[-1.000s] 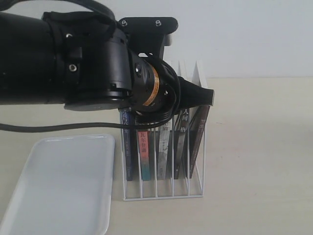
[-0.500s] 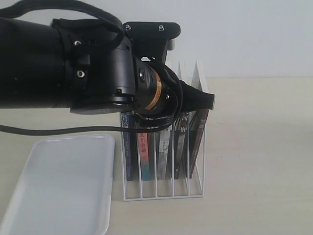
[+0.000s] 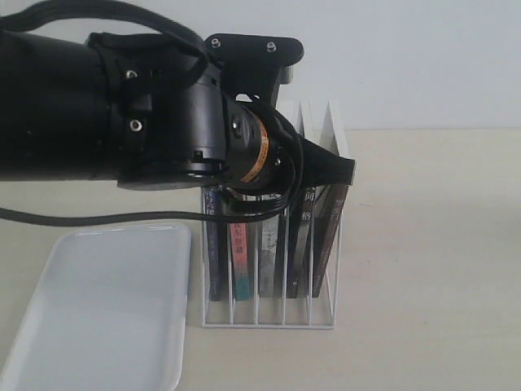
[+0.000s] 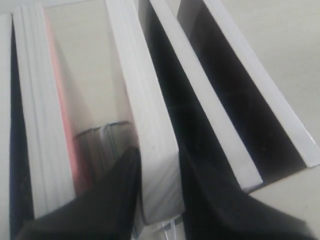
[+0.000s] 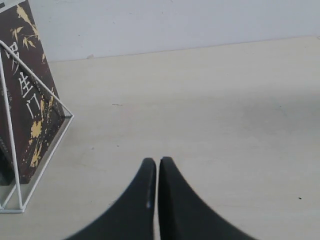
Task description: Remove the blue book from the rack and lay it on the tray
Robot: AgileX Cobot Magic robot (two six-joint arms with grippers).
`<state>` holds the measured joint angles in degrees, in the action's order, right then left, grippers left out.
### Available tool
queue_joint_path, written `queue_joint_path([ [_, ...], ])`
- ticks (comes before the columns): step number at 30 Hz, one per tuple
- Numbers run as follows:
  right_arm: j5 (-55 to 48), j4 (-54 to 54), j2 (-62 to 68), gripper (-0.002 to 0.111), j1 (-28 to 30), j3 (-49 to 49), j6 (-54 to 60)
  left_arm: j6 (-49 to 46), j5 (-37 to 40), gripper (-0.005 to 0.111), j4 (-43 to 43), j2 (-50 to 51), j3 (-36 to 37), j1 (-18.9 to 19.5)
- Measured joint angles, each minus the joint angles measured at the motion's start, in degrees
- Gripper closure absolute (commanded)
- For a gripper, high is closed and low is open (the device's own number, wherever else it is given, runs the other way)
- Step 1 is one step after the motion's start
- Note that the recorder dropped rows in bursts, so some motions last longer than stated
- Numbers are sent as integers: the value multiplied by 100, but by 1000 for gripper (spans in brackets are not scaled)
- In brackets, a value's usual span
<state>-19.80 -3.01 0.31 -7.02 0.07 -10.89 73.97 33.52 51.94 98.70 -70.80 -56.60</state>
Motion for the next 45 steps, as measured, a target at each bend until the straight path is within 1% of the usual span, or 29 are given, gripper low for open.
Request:
queue_joint_path([
  [11,0,0,0,107,0,0,0,-217,239,103,36,-39,-57,0],
  [18,0,0,0,107,0,0,0,-272,396,103,-43,-354,-404,0],
  [27,0,0,0,107,0,0,0,-781,593,103,-489,-664,-805,0],
  [45,0,0,0,107,0,0,0,-866,635,103,-565,-976,-936,0],
])
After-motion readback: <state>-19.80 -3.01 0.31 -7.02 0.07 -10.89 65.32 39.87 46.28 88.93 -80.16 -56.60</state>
